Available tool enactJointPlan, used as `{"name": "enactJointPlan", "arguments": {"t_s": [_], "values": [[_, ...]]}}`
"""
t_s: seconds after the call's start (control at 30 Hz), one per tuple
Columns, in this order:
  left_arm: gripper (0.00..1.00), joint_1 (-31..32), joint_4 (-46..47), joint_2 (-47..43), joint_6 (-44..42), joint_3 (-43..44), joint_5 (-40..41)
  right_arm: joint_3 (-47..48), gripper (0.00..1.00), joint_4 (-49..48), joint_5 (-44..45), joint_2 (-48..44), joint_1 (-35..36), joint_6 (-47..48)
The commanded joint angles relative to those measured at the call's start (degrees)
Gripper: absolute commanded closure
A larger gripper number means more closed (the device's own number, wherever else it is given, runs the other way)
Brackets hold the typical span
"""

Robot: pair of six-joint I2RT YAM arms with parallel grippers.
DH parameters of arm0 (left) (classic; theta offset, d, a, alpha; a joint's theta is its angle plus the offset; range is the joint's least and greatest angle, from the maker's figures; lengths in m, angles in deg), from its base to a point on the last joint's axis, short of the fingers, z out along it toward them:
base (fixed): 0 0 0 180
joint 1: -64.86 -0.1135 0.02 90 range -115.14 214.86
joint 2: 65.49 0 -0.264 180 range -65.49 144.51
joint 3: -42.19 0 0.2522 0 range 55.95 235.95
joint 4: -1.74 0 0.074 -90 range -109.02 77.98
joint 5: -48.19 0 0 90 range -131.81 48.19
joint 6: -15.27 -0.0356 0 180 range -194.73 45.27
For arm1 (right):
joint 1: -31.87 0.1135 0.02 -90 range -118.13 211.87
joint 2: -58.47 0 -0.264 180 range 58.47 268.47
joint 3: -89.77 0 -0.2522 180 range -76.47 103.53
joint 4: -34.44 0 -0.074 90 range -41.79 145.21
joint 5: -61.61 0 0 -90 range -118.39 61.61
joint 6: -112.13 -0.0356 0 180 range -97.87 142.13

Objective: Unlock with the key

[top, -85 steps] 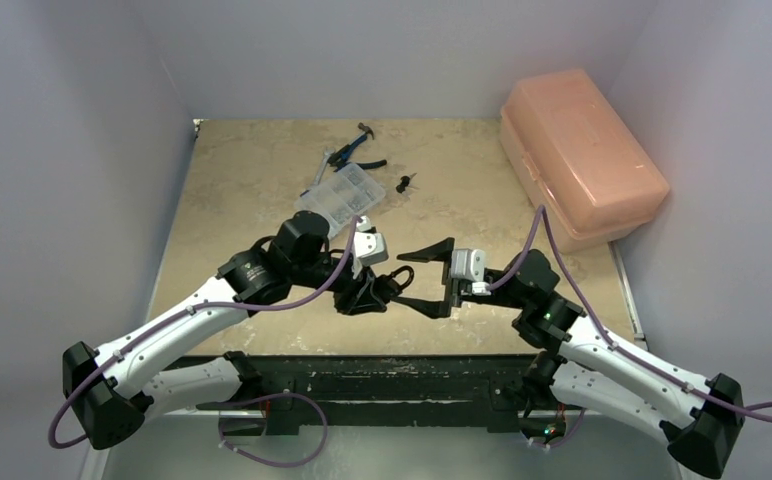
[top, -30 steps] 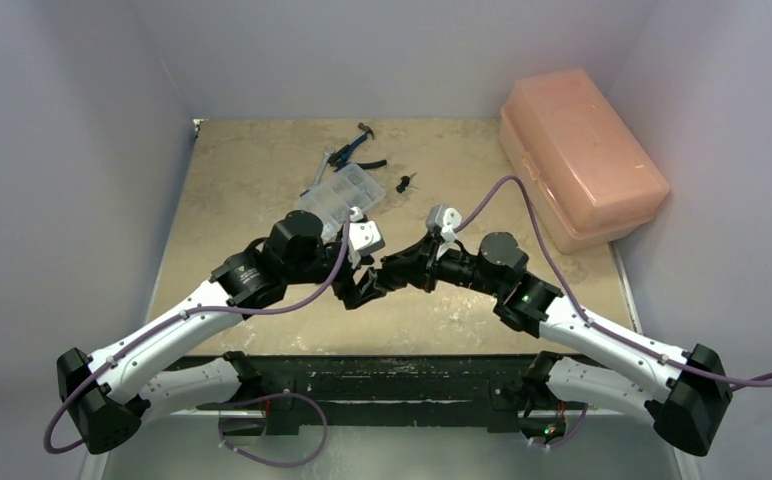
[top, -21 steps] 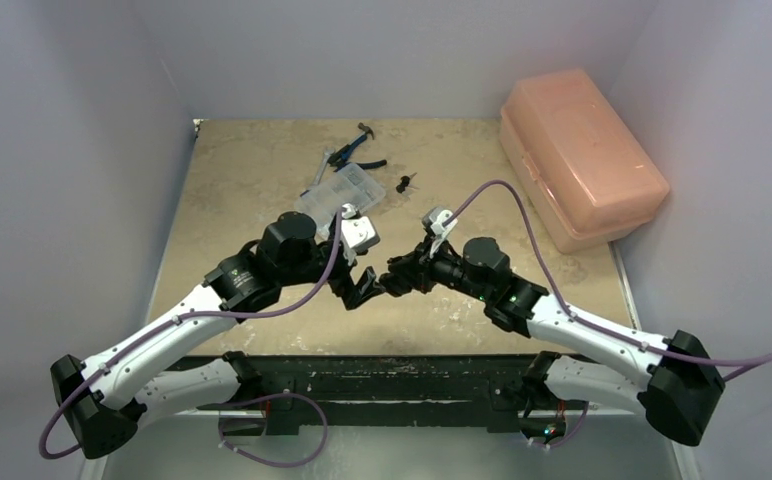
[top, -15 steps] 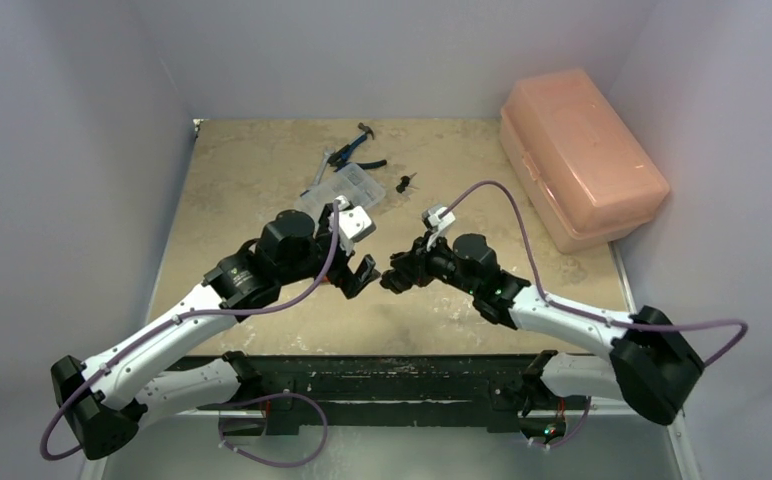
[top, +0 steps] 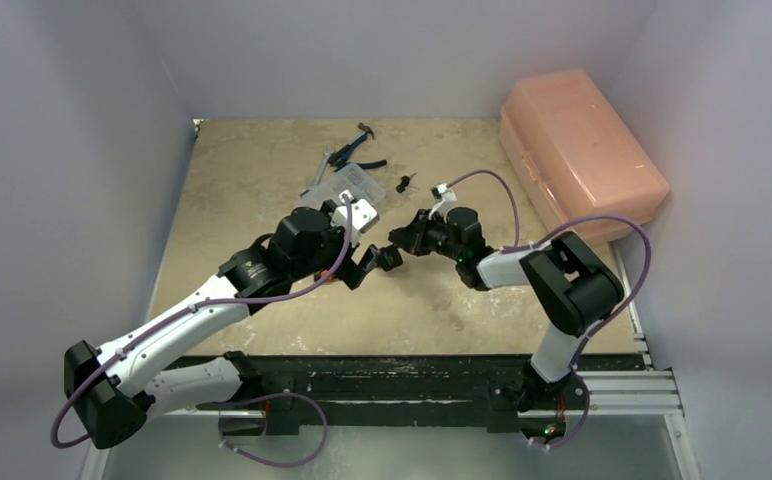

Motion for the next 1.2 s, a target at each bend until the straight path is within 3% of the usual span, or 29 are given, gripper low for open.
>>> {"name": "enactJointPlan", "arguments": {"t_s": [0.0, 0.23, 0.33, 0.5, 0.73, 0.93, 1.17], "values": [[0.13, -0.38, 1.24, 0.36, 0.66, 1.1, 0.4, 4.41, 0.86, -7.88, -4.44, 3.92, -2.73, -5.66], [0.14, -0.48, 1.16, 0.94, 0.66, 1.08, -0.32, 5.48, 0.16, -4.07, -3.26, 6.23, -5.04, -6.12], [0.14, -0.46, 1.23, 1.07, 0.63, 1.08, -0.51, 5.9, 0.02, -0.53, -2.04, 5.75, -5.88, -5.23], [0.14, -0.48, 1.19, 1.25, 0.66, 1.1, -0.51, 7.69, 0.01, 8.43, 0.99, 4.26, -7.64, -2.65], [0.15, -0.51, 1.06, 1.55, 0.62, 1.18, 1.05, 13.55, 0.01, 27.7, 15.67, 2.03, -7.95, 4.54], [0.18, -0.46, 0.47, 2.36, 0.49, 1.41, 3.81, 15.11, 0.01, 32.33, 21.91, -2.0, -7.97, 11.02], [0.22, -0.46, -0.21, 3.11, 0.58, 1.79, 5.76, 22.24, 0.01, 37.28, 19.82, -2.31, -7.99, 13.54]]}}
